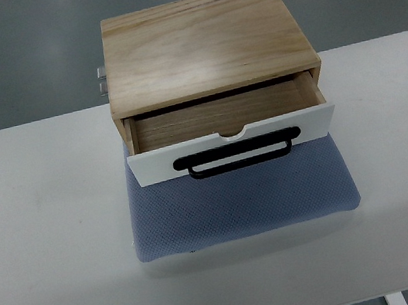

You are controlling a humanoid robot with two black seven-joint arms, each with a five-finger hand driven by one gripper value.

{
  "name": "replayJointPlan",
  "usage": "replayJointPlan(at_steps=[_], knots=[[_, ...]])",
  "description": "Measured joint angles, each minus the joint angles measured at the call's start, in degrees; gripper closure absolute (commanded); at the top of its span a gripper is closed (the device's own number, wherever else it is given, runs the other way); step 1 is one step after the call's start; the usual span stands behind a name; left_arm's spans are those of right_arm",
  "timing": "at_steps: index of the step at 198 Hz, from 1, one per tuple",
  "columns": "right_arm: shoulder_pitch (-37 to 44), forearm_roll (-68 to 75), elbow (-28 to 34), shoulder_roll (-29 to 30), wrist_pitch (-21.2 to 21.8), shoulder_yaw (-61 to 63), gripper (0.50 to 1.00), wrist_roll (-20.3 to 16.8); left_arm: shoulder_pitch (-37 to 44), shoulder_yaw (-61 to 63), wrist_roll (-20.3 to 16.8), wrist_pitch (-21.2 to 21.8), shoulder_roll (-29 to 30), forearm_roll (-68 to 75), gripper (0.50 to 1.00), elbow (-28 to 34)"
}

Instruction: Open wood drawer with right hand

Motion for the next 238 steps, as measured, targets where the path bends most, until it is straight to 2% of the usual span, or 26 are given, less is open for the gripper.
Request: replayJointPlan(at_steps=[20, 47, 67, 102, 148, 238], knots=[[-4.0, 5.72, -6.47, 4.9, -0.15, 3.98, 0.558, 0.53, 0.0, 0.0, 0.0, 0.0, 0.0, 0.0, 0.5, 0.0], [-8.88, 11.43, -17.43, 12.95, -4.32, 12.35, 0.558, 0.78, 0.01, 0.0, 0.0, 0.0, 0.0, 0.0, 0.5, 0.0], [-12.41, 12.29, -24.9, 18.0, -5.29, 18.47, 0.558, 0.77, 0.01, 0.0, 0.0, 0.0, 0.0, 0.0, 0.5, 0.0], [-16.69, 12.54, -32.91, 26.17, -7.23, 23.43, 0.558, 0.45, 0.0, 0.0, 0.0, 0.0, 0.0, 0.0, 0.5, 0.0], [-19.88, 12.83, -35.16, 31.29, -10.38, 23.51, 0.556, 0.18, 0.0, 0.0, 0.0, 0.0, 0.0, 0.0, 0.5, 0.0], [-21.29, 12.57, -34.95, 33.65, -9.68, 22.38, 0.556, 0.37, 0.01, 0.0, 0.02, 0.0, 0.0, 0.0, 0.5, 0.0]])
